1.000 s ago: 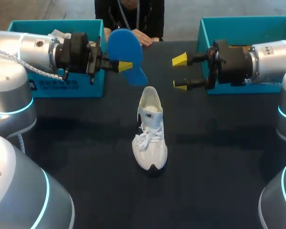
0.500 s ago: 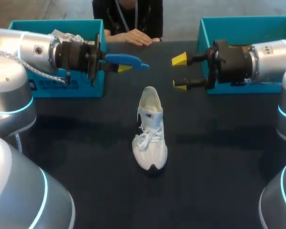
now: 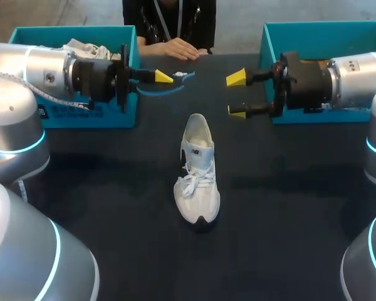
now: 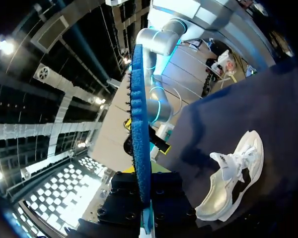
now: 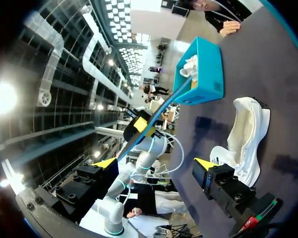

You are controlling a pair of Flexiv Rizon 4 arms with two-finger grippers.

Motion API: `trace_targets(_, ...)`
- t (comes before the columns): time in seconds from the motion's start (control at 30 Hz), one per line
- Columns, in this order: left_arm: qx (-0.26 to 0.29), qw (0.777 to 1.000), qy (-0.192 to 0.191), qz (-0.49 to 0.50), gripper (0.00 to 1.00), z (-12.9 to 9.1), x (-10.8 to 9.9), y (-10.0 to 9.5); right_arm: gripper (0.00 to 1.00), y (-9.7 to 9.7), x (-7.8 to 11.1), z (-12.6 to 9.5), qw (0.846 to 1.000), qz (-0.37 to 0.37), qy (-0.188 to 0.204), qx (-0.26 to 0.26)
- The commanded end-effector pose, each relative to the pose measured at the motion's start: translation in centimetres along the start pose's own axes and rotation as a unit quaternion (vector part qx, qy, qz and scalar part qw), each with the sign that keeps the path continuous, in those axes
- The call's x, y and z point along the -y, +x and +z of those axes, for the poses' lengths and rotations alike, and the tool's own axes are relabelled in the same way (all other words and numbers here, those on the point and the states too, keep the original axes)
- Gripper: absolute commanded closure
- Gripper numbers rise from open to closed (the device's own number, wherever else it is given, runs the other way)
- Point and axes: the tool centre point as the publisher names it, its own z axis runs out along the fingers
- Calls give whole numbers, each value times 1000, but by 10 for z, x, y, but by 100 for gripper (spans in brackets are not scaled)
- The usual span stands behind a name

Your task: Take the shoe out of the shoebox, open the shoe tongue, remove and reinsert the insole, then place the shoe into the shoebox

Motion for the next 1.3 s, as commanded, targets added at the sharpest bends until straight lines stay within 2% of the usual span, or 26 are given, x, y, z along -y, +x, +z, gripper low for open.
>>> trace_targets(0.03, 8, 993, -34, 110, 100, 3, -1, 6, 0, -1, 0, 2, 1000, 0, -1, 0)
trace_targets(0.33, 44, 972, -58, 221, 100, 7, -6, 3, 0, -1, 0, 2, 1000, 0, -1, 0)
trace_targets(0.6, 68, 965, -65, 245, 100, 9, -10, 3, 0, -1, 0, 2, 1000, 0, -1, 0)
trace_targets(0.93, 65, 965, -67, 246, 100, 12, -11, 4, 0, -1, 0, 2, 1000, 0, -1, 0)
trace_targets(1.3, 62, 965, -71, 247, 100, 30, -12, 5, 0, 0, -4, 11, 1000, 2, 10, 5)
